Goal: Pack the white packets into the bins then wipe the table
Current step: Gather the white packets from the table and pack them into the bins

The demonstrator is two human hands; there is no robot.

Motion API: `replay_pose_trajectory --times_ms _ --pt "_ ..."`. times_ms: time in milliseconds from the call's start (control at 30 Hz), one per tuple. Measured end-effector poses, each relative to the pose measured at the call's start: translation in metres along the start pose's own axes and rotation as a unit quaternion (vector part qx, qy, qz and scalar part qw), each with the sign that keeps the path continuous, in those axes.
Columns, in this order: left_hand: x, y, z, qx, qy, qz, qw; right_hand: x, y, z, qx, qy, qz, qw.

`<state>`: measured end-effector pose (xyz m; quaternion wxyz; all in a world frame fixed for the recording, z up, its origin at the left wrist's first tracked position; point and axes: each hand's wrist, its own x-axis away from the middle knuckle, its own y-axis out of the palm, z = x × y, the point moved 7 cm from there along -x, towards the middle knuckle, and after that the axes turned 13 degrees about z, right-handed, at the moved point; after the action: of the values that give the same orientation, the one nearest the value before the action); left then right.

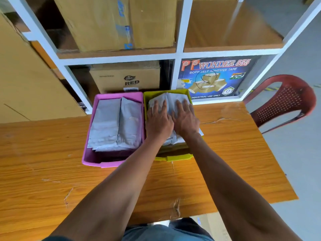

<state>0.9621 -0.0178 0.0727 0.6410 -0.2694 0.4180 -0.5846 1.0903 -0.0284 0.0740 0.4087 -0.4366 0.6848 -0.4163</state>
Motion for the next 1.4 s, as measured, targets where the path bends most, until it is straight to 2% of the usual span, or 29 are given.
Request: replay_pose_trajectory --times_ms 200,300,433,533,600,700,933,1067,1233,1400 --pt "-0.007 0.023 -0.003 -0.023 -0.019 -0.004 1.0 -0.016 0.018 0.005 0.039 -0.048 -0.05 0.997" --pt "-0.008 0.021 0.003 -0.05 -0.021 0.018 0.998 -0.024 0.009 0.003 0.076 -0.054 -0.041 0.995" --pt "-0.014 0.022 0.011 -0.048 0.032 0.032 0.998 -0.034 0.006 -0.002 0.122 -0.09 -0.01 0.988" --pt "-0.027 0.035 0.004 -0.043 0.065 0.033 0.996 -0.037 0.017 -0.007 0.095 -0.154 0.01 0.983" --pt "-0.032 0.047 -0.004 -0.044 0.072 0.016 0.996 -0.035 0.033 -0.006 0.057 -0.179 -0.024 0.982" --pt "-0.03 0.06 -0.017 -0.065 0.076 -0.012 0.995 -0.031 0.05 0.0 0.03 -0.161 -0.062 0.984" --pt "-0.028 0.062 -0.025 -0.062 0.089 0.007 0.994 -0.035 0.052 0.001 0.004 -0.161 -0.002 0.987" --pt "-0.031 0.061 -0.021 -0.047 0.074 0.025 0.996 -0.034 0.063 0.007 -0.016 -0.169 0.002 0.986" --pt "-0.032 0.093 -0.044 -0.13 0.141 0.003 0.981 -0.032 0.078 0.015 -0.03 -0.163 0.029 0.986" --pt "-0.025 0.083 -0.032 -0.103 0.141 0.04 0.984 -0.032 0.086 0.017 -0.013 -0.166 0.042 0.985"
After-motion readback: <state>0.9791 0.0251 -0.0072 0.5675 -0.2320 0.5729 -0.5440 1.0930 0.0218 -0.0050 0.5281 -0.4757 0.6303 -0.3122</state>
